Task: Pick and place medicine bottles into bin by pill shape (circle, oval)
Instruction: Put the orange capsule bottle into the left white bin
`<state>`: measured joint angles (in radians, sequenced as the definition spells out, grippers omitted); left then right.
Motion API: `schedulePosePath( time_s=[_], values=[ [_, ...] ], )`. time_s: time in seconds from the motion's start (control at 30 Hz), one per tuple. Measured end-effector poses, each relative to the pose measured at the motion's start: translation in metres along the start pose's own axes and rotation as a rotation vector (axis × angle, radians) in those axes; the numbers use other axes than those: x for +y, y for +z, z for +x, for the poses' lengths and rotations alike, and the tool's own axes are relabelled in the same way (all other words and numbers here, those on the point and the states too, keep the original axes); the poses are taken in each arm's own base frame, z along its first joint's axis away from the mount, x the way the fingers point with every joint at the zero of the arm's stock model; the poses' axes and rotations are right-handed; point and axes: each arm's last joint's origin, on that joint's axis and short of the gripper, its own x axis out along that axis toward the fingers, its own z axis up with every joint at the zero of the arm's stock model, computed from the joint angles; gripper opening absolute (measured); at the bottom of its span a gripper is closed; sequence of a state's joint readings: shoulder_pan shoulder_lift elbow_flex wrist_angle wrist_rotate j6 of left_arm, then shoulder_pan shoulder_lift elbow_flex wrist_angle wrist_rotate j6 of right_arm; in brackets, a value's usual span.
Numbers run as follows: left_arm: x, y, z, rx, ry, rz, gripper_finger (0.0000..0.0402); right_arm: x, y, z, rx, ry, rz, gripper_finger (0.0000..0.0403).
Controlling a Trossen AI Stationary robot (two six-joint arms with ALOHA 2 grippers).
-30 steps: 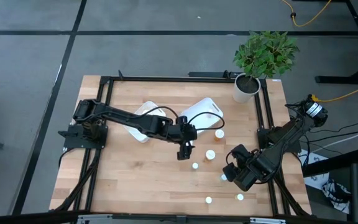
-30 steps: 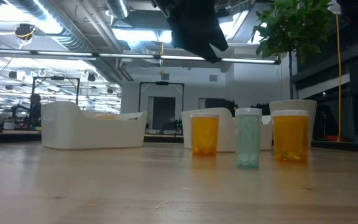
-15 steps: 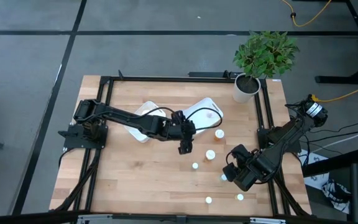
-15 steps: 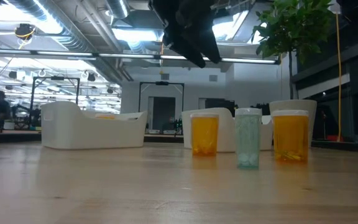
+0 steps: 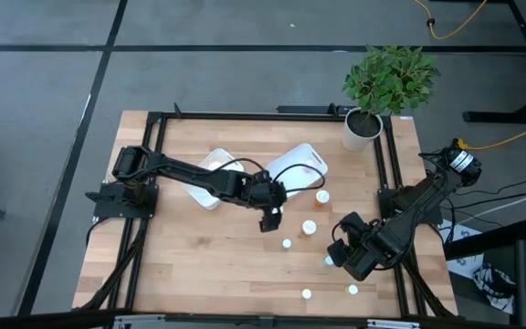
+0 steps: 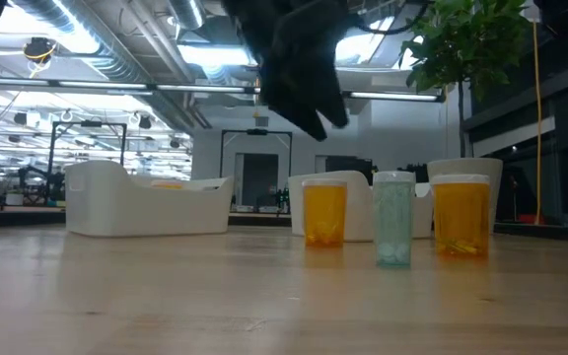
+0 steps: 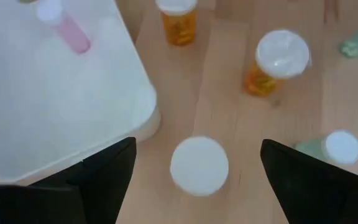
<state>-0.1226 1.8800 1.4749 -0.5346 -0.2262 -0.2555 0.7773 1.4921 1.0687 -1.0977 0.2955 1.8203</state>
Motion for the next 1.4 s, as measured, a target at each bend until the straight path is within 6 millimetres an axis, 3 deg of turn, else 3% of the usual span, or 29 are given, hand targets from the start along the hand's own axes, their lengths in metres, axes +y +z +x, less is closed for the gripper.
schedulePosePath(
  time_s=[0.63, 1.0, 1.17, 1.4],
  values=[
    [-0.006, -0.027, 0.049, 0.08, 0.036, 0.0, 0.0339, 0.0, 0.0, 0.0, 0.0, 0.003, 0.001, 0.027],
    [-0.007, -0.031, 0.058, 0.101, 0.042, 0.006, 0.0334, 0.001, 0.0, 0.0, 0.001, 0.005, 0.001, 0.027],
    [-0.008, -0.031, 0.058, 0.101, 0.041, 0.006, 0.0303, 0.001, 0.0, 0.0, 0.001, 0.006, 0.001, 0.027],
    [-0.008, -0.031, 0.058, 0.098, 0.04, -0.002, 0.0213, 0.001, 0.0, 0.0, 0.001, 0.005, 0.001, 0.027]
  ],
)
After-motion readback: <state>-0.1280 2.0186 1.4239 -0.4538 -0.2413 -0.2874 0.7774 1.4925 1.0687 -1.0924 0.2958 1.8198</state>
